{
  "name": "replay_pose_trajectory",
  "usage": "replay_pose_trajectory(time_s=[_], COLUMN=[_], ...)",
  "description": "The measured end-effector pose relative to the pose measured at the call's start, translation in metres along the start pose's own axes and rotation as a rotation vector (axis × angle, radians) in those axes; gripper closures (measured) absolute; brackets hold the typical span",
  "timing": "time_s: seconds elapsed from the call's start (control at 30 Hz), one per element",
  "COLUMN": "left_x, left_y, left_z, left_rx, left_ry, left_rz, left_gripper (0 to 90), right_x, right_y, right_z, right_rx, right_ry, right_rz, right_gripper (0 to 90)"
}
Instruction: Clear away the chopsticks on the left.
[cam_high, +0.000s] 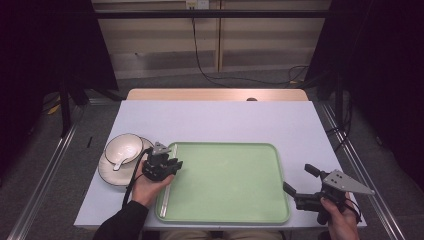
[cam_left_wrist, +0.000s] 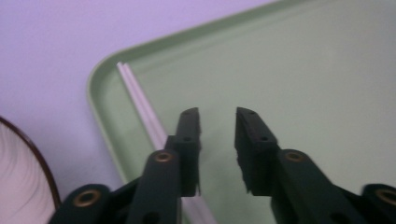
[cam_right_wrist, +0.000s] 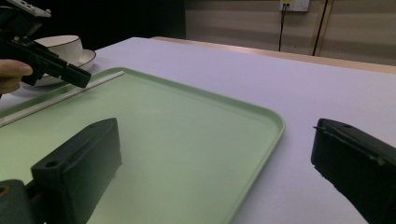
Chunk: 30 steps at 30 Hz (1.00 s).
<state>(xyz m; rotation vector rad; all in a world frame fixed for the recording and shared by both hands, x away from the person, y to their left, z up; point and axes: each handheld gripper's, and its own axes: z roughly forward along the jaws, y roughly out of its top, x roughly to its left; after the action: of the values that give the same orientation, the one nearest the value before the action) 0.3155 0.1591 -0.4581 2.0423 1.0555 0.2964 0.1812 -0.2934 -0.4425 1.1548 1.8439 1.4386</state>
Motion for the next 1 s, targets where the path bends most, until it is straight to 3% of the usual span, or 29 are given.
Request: replay_pose_trajectory(time_s=[0.03,0.07,0.13,0.17,0.27,0.33,0.4,0.47,0.57,0.73,0.83,0.87,1.0], left_x=[-0.001,-0.002,0.001,0.000,0.000,-0.002,-0.002,-0.001,0.001,0.006,0.010,0.010,0.015], left_y=[0.000,-0.001,-0.001,-0.002,-0.005,-0.007,-0.007,-0.007,-0.008,-0.011,-0.013,-0.014,-0.016], left_z=[-0.002,-0.006,-0.012,-0.013,-0.018,-0.023,-0.028,-0.035,-0.045,-0.058,-0.066,-0.069,-0.082], left_rx=[-0.007,-0.048,-0.064,-0.079,-0.097,-0.116,-0.122,-0.144,-0.171,-0.186,-0.206,-0.216,-0.217], left_ry=[0.012,0.029,0.019,0.034,0.012,0.021,0.024,0.028,0.014,0.025,0.029,0.050,0.025], left_rz=[-0.001,-0.006,-0.008,-0.006,0.024,0.080,0.107,0.111,0.121,0.159,0.148,0.144,0.104], left_gripper=[63.9,59.5,50.9,45.7,35.6,28.0,24.1,19.4,15.7,11.4,7.4,7.6,7.2], right_x=[0.000,0.000,0.000,0.000,0.000,0.000,0.000,0.000,0.000,0.000,0.000,0.000,0.000], right_y=[0.000,0.000,0.001,0.001,0.001,0.001,0.001,0.001,0.001,0.001,0.001,0.001,0.001], right_z=[0.000,0.001,0.002,0.002,0.003,0.003,0.003,0.002,0.002,0.001,0.001,0.001,0.001], right_rx=[-0.003,-0.006,-0.004,-0.002,-0.005,-0.005,-0.004,-0.005,-0.006,-0.009,-0.007,-0.008,-0.009], right_ry=[-0.001,-0.006,-0.001,0.001,-0.002,-0.001,0.000,0.002,0.003,0.000,0.002,0.002,0.002], right_rz=[0.000,0.001,0.001,0.007,0.014,0.007,0.008,0.004,0.003,0.008,0.006,0.004,0.006], right_gripper=[1.3,1.3,1.2,1.2,1.2,1.3,1.2,1.3,1.3,1.2,1.2,1.2,1.3])
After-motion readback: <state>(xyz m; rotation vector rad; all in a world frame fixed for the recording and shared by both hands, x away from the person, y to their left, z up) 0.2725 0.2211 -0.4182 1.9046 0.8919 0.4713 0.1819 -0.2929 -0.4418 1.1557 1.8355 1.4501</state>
